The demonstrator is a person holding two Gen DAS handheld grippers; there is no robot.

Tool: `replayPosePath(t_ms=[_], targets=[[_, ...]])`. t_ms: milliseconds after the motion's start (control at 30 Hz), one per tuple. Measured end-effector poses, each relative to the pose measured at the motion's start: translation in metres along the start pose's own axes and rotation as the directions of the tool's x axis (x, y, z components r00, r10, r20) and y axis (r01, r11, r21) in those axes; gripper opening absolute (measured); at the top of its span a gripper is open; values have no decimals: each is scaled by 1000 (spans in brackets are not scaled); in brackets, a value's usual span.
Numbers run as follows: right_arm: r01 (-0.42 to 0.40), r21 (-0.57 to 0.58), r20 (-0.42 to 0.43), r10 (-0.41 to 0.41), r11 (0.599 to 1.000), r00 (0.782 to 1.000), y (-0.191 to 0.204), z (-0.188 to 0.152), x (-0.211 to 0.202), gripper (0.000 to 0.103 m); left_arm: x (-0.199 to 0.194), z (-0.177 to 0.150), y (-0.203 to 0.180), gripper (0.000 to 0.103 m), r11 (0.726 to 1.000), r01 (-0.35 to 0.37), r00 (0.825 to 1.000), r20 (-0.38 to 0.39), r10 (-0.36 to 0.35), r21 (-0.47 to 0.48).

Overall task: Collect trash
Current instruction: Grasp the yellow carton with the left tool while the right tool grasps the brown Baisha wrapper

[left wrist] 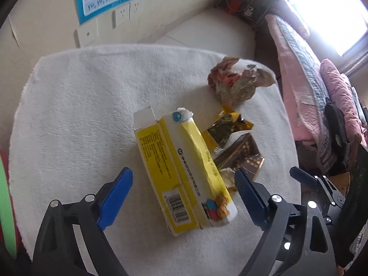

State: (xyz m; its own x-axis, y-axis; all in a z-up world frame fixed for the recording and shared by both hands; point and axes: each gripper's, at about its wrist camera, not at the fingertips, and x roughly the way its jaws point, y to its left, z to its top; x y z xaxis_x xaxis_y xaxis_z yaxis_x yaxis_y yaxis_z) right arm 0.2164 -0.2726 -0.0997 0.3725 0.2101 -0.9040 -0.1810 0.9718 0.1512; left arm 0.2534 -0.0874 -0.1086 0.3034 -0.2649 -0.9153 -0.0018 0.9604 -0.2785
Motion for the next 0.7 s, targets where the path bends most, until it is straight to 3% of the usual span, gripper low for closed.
replayPosePath(t_ms=[200,233,367,433,700], targets=[[1,-36,5,-1,999,1000,9,9,12,98,17,-2,3,78,1000,15,1000,-26,-14,11],[0,-46,5,0,999,1000,12,11,14,98,18,-2,5,71,1000,29,999,-27,-29,3],[-8,-73,-9,7,997,1000,20,13,25,98,15,-3,15,63,997,73,997,-31,-73,-10],[0,-89,-12,-1,996,1000,24,14,30,98,11,-3,17,51,997,78,997,-27,-78,2],[-5,-99,-21,3,995,1000,31,19,44,98,7,-3,30,39,994,110,993,-44,-110,-5]])
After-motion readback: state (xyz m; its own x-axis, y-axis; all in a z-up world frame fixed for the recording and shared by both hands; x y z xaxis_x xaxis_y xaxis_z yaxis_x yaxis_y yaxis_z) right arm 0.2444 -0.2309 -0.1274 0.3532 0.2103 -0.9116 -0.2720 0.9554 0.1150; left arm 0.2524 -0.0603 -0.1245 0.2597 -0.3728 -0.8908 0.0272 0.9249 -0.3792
